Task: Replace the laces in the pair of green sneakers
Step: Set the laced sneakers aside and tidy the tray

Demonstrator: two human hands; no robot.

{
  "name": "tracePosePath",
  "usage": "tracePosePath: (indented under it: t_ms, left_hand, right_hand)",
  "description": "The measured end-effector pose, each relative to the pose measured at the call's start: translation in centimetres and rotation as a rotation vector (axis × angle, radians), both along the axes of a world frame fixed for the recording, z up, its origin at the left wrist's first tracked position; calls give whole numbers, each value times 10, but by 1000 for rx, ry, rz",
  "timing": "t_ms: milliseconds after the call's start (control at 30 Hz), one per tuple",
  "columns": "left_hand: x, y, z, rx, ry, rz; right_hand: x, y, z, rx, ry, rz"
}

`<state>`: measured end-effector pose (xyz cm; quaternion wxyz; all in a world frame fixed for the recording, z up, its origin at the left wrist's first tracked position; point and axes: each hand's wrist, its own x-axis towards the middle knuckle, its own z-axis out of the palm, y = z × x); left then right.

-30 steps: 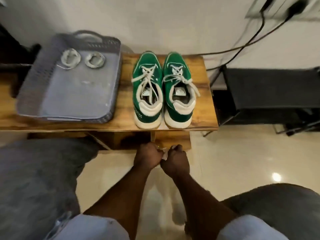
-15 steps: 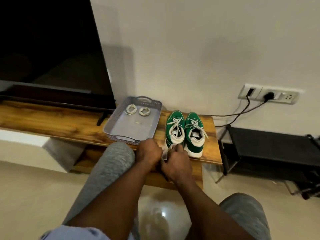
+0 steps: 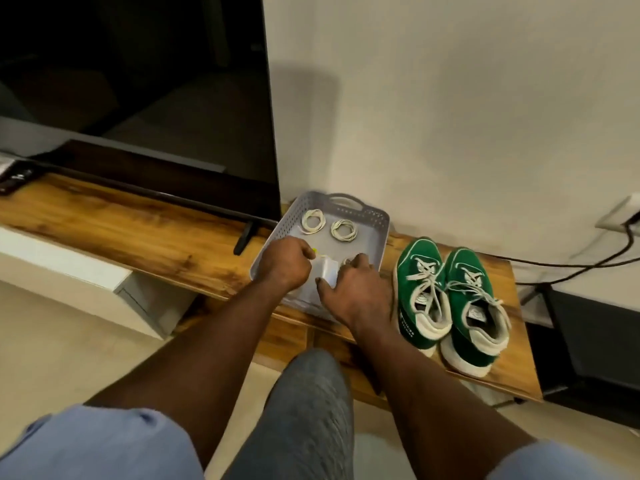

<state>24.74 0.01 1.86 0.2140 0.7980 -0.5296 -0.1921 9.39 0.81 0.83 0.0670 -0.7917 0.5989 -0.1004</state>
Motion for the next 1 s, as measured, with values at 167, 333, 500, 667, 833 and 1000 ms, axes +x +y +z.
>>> tracePosePath:
  t_ms: [167,333,500,667,833,1000]
  left_hand:
    - [34,-42,-30,188,-356,-81]
    - [37,-71,-57,255,-637,-207]
    - [38,-88,-55,235,-700,-208]
    - [52,-82,-44,85,-723,-179]
    - [75,-79,-39,93,-569,-29]
    - [76,-67,-52,107,-420,-58]
  right_hand:
    - [38,-49,-39,89,66,-19]
    - [62,-79,-64,107,94,-20]
    - [73,-94,-73,85,91,-5]
    - [71,-91,-81,78,31,14]
    - [69,-92,-81,91,-7,40]
    - [79,-94,-83,82,17,48]
